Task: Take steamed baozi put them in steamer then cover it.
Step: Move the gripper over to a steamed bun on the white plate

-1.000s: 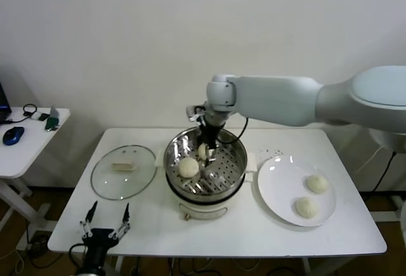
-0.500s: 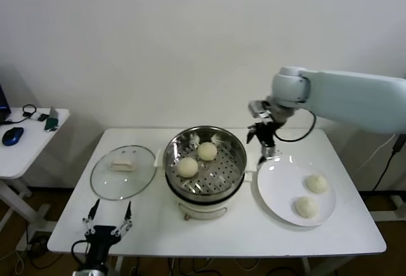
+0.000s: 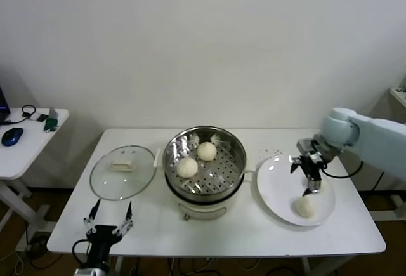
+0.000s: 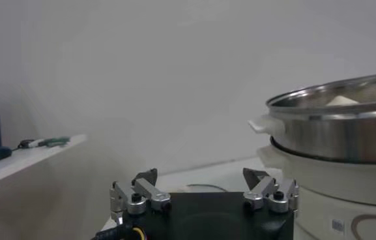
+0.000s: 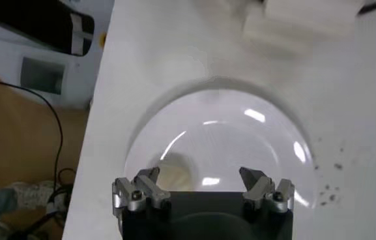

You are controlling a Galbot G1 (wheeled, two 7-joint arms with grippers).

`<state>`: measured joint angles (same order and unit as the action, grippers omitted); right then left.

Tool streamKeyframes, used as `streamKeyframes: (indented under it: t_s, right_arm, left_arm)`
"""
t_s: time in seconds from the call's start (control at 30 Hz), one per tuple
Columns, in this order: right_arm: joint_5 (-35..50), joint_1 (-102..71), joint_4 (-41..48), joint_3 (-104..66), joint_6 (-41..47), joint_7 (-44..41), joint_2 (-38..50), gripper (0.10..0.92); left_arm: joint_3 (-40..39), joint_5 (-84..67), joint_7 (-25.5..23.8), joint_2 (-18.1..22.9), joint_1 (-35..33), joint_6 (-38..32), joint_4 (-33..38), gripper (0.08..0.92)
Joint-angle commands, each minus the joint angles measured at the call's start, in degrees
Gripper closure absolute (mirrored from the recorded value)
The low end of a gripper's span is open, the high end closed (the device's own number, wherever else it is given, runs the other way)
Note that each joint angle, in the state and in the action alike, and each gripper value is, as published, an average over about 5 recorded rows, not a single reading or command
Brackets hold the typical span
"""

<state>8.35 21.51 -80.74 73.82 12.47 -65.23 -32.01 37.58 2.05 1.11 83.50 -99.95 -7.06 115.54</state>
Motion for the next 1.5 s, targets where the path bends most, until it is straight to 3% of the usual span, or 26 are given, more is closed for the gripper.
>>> streamKeyframes:
  t_s: [0.03,1.1,1.5]
  right_arm:
    - [-8.17,-14.94,3.45,-10.76,-0.85,-0.43,3.41,0.203]
    - [-9.75,-17.53,8.29,-12.51,-1.31,-0.26,-2.9,0.204]
    - [-9.75,-16.38,8.98,-11.82,-1.73,-0.99,-3.66,0.322]
  left_arm:
    - [0.09,0.39,0.0,0.27,0.26,0.51,-0.19,0.177]
    - [0.66,0.53,0.1,0.8,-0.01,0.39,-0.96,0.177]
    - [1.02,0.47,0.1,0.49,-1.2,0.18,-0.33,0.177]
